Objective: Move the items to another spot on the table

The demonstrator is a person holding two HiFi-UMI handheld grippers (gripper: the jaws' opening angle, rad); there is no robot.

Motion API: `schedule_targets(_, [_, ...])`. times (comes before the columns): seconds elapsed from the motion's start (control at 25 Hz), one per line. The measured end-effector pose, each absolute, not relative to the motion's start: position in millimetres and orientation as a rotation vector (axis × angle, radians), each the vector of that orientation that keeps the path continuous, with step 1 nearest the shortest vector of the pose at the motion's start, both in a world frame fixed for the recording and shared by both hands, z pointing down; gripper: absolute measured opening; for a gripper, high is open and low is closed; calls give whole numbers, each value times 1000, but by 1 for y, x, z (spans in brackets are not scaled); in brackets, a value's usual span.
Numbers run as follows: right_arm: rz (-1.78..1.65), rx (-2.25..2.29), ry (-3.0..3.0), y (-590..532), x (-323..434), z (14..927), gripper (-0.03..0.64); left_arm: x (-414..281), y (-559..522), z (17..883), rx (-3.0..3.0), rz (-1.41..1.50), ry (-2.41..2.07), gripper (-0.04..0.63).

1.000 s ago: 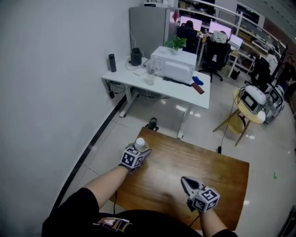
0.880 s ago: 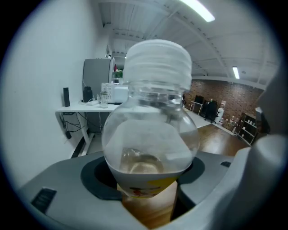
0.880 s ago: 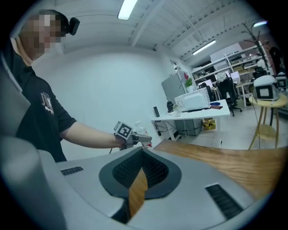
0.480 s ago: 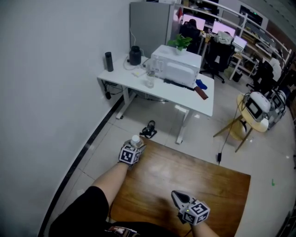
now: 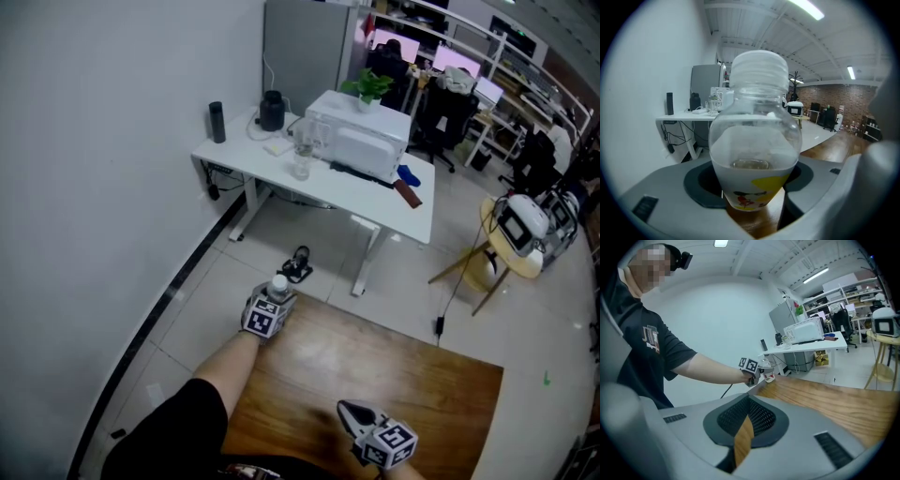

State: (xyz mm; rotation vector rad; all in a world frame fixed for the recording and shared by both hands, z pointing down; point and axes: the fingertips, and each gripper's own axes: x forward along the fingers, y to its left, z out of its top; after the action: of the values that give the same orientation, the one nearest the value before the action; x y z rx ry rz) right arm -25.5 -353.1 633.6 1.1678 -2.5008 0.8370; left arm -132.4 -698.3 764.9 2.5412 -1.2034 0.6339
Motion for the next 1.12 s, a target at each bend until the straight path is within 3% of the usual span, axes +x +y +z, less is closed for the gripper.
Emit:
schedule_targets(0.32, [857, 1185, -2484, -338, -20, 631, -8, -126, -706, 769, 2502, 593, -1182, 314])
schedule_targets(0.36, [862, 1189, -2479, -335, -18, 632, -8, -126, -705, 774, 2481, 599, -1163, 331])
schedule_targets(0.44, [868, 1200, -2464, -330, -14, 632, -8, -127, -697, 780, 2450, 637, -1132, 449])
schedule_targets(0.52, [864, 1221, -2461, -325, -8, 630, -8, -131, -686, 778, 2446, 668, -1124, 469])
schedule_targets(0.76, [844, 1232, -2519, -311, 9, 617, -8, -172, -623, 751, 2399, 549, -1172, 469])
schedule_targets(1.04, [789, 1067, -2682, -257, 28, 576, -8, -187, -430, 629, 2523, 226, -998, 461])
schedule_targets(1.12, [774, 1044, -2701, -240, 35, 566, -8, -177, -375, 595, 2571, 154, -935, 385])
